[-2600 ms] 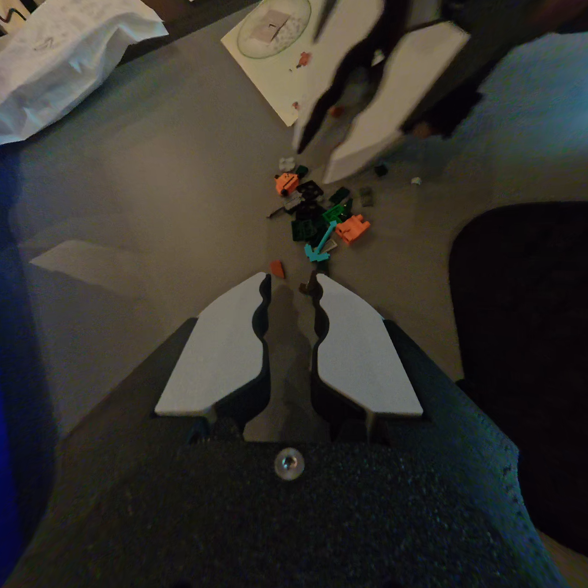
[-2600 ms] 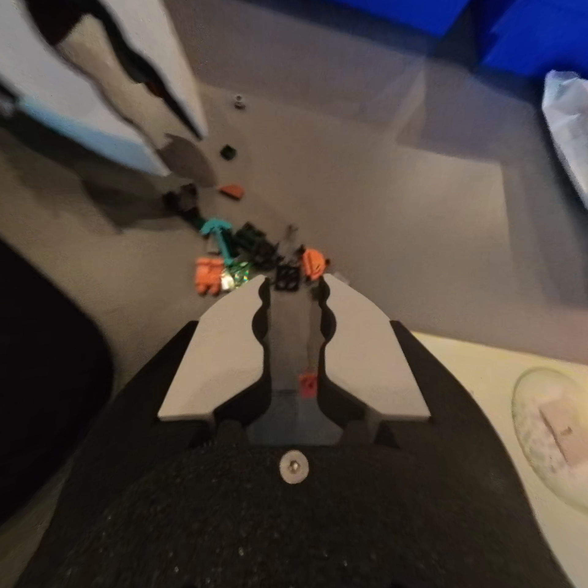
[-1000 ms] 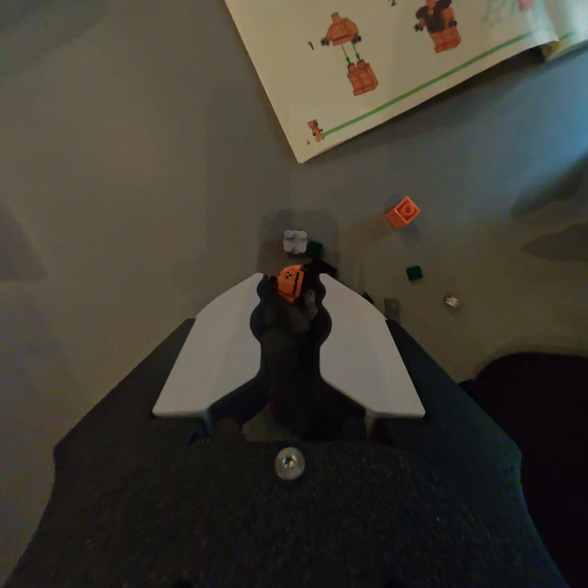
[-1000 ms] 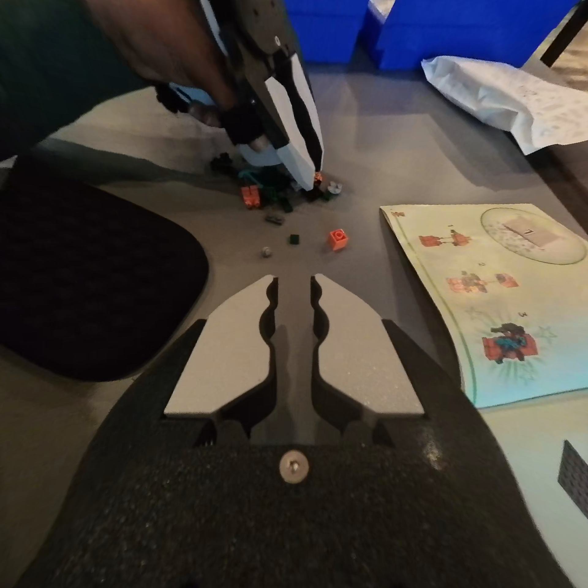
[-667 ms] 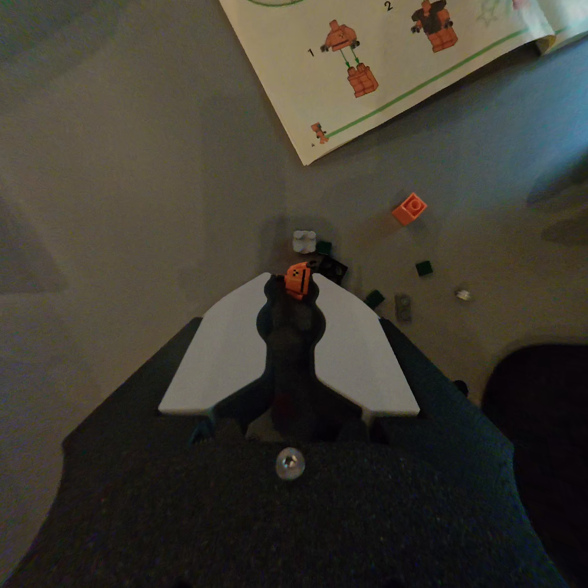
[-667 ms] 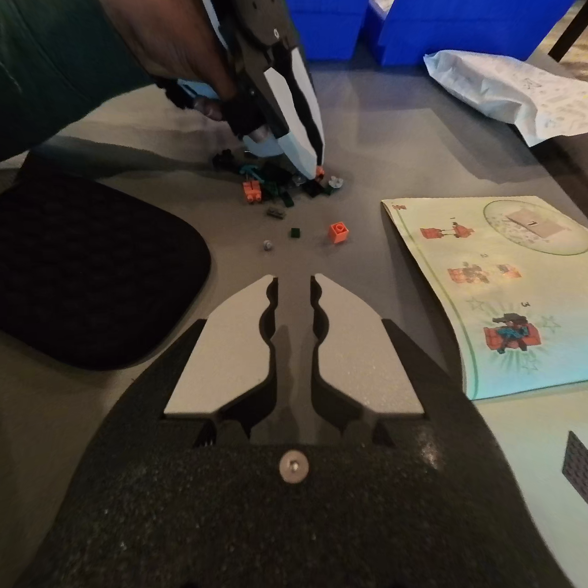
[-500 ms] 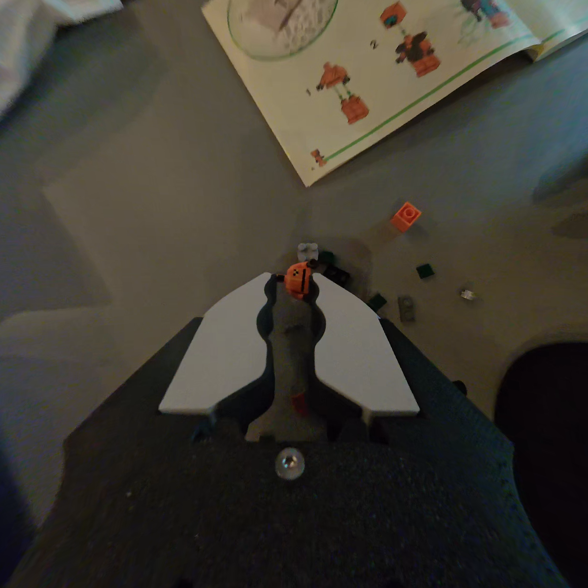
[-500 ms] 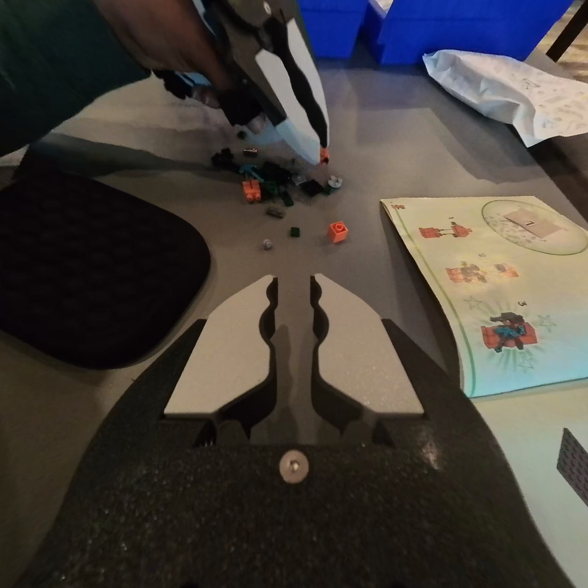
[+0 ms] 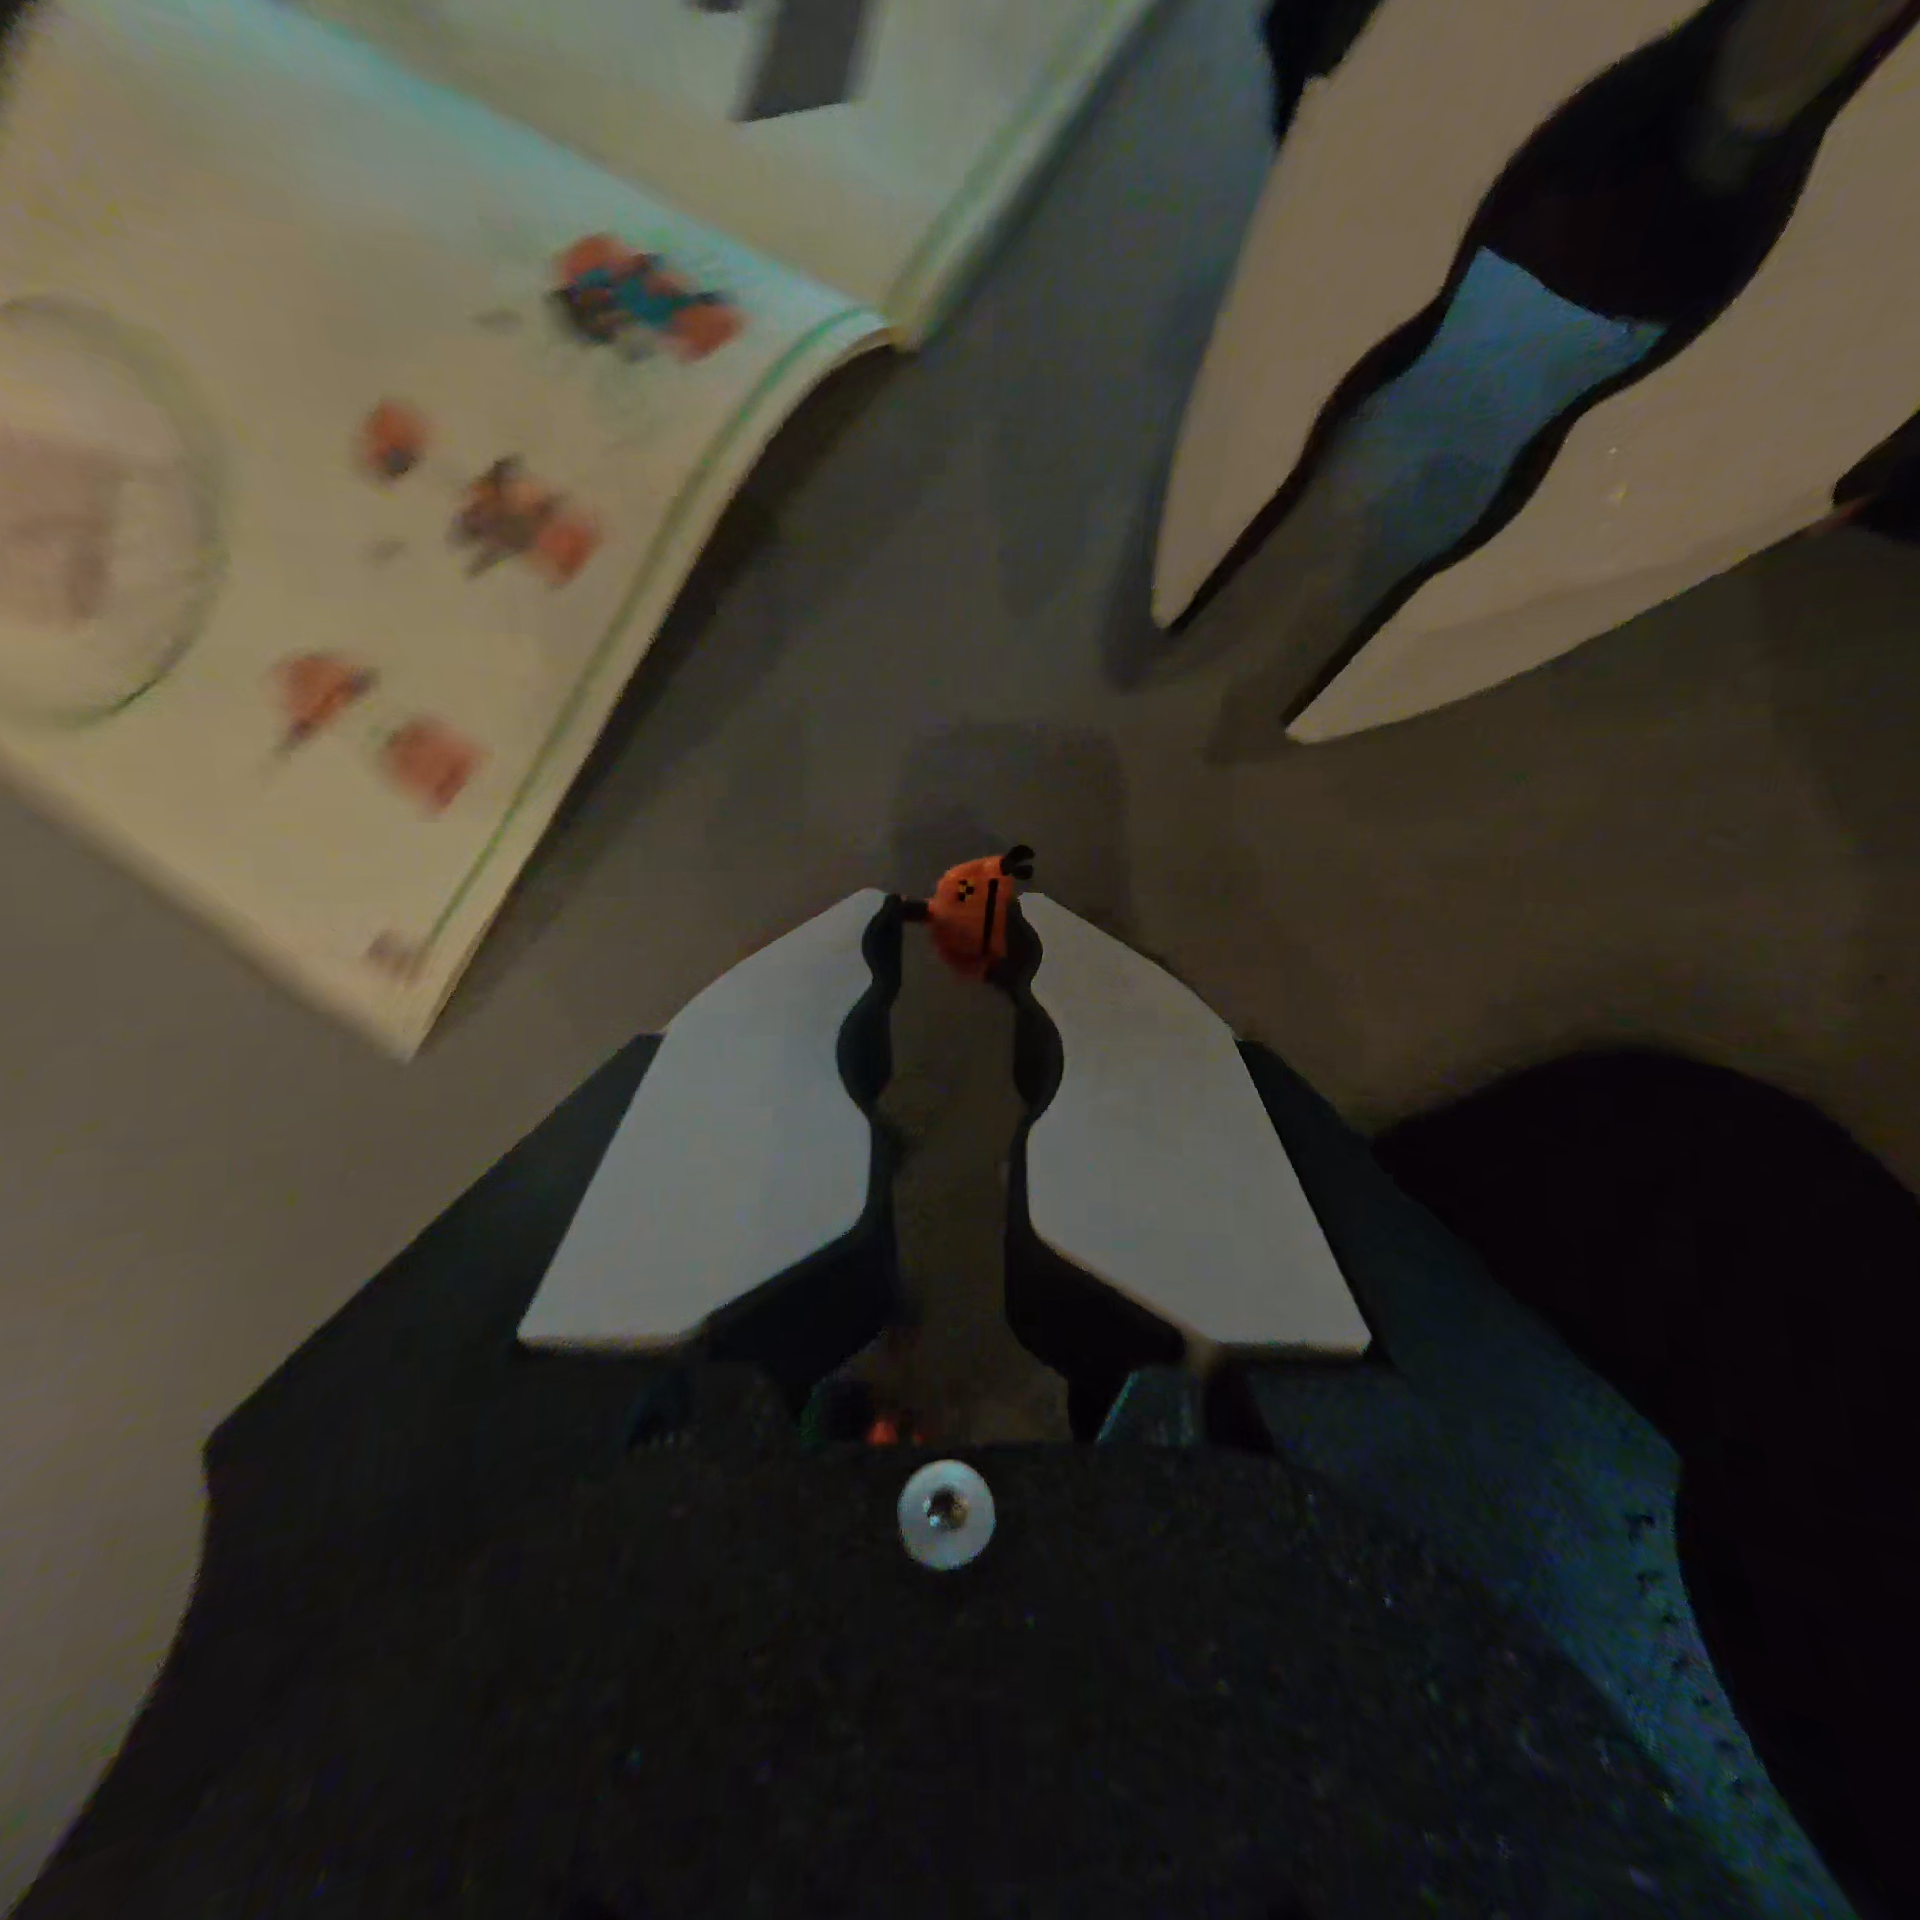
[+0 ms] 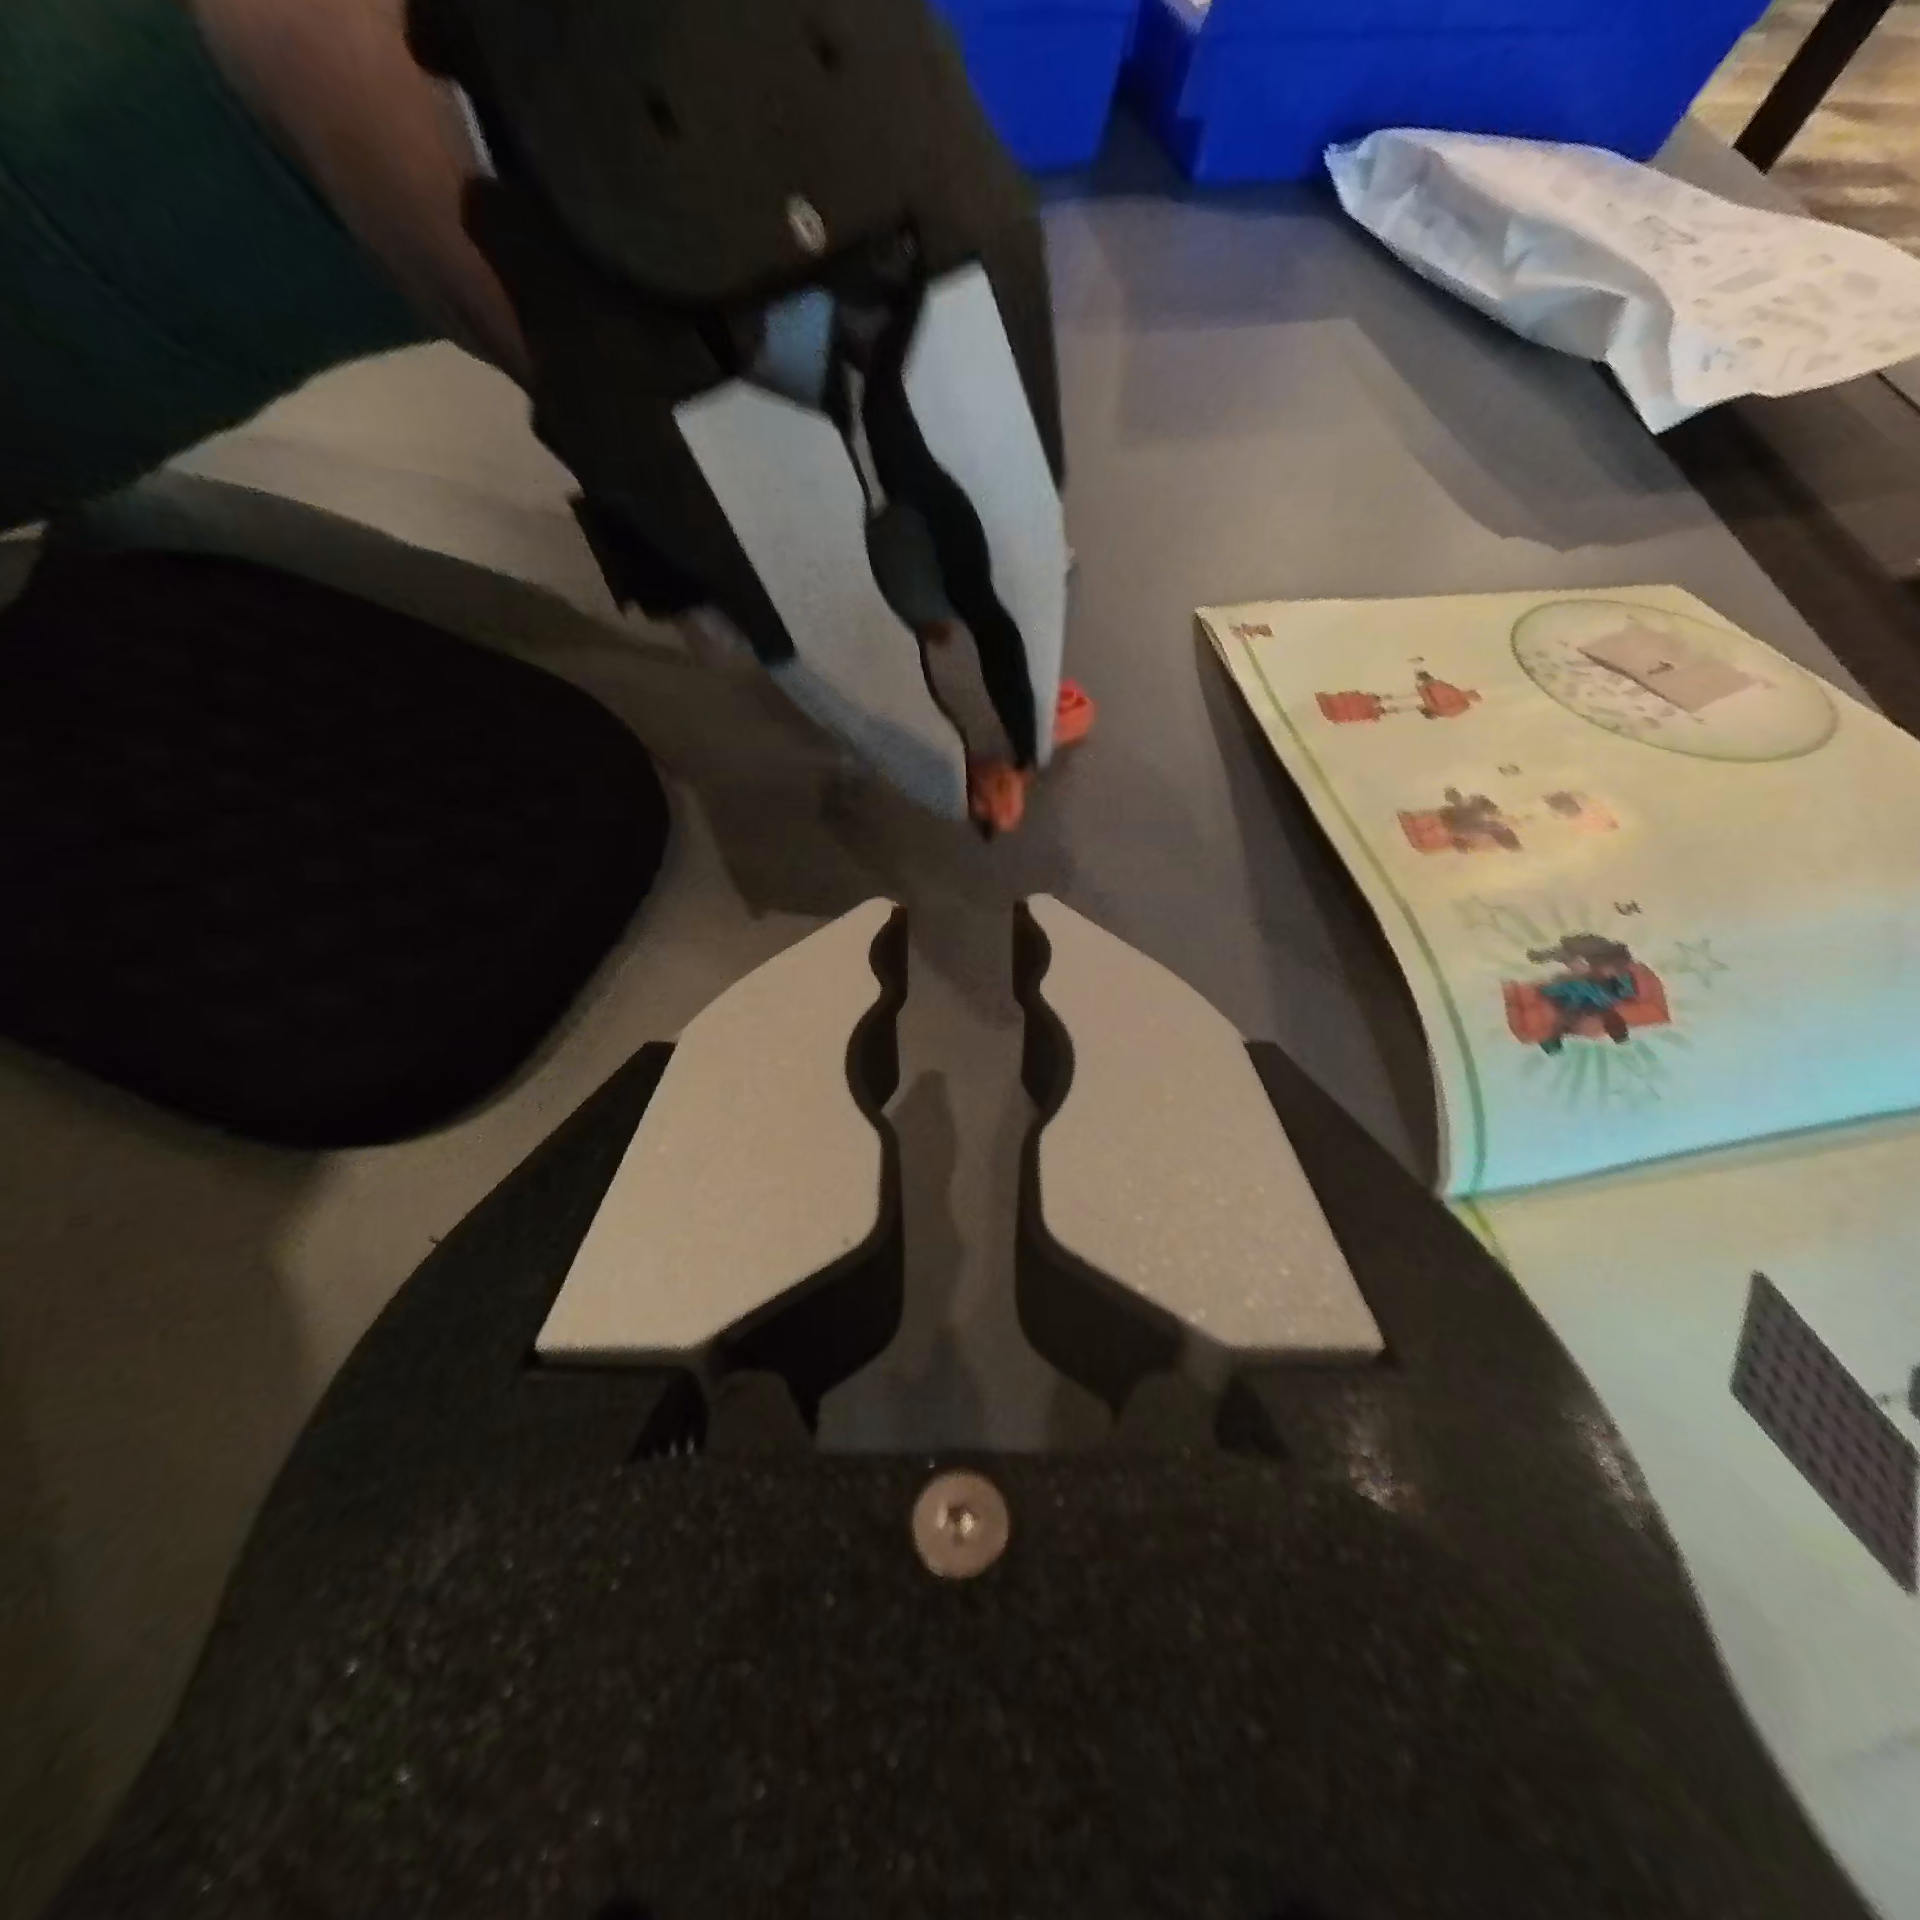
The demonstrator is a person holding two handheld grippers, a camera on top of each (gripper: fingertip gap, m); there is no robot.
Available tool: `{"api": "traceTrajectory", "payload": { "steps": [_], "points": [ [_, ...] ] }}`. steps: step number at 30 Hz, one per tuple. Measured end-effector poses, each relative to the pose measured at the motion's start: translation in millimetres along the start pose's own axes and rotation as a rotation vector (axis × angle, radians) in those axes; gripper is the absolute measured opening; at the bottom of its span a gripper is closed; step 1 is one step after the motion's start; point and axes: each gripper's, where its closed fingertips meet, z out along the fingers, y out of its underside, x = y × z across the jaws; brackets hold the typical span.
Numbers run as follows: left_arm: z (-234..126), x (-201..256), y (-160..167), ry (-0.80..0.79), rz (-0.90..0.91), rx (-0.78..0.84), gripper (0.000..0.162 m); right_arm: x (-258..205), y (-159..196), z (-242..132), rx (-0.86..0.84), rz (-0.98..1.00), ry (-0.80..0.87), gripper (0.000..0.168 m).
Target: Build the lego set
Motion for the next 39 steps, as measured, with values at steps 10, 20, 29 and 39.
{"api": "traceTrajectory", "payload": {
  "steps": [10, 20, 29, 39],
  "points": [
    [43, 28, -33, 0.154, 0.186, -0.040, 0.020, 14, 30, -32, -0.047, 0.038, 0.045, 0.019],
    [70, 64, -61, 0.209, 0.257, -0.028, 0.020, 30, 55, -65, -0.110, 0.053, 0.053, 0.019],
    [87, 70, -81, 0.227, 0.250, -0.022, 0.020, 37, 72, -91, -0.114, 0.095, 0.095, 0.019],
    [36, 56, -68, 0.152, 0.160, 0.083, 0.046, 34, 75, -95, -0.090, 0.116, 0.092, 0.018]
  ]
}}
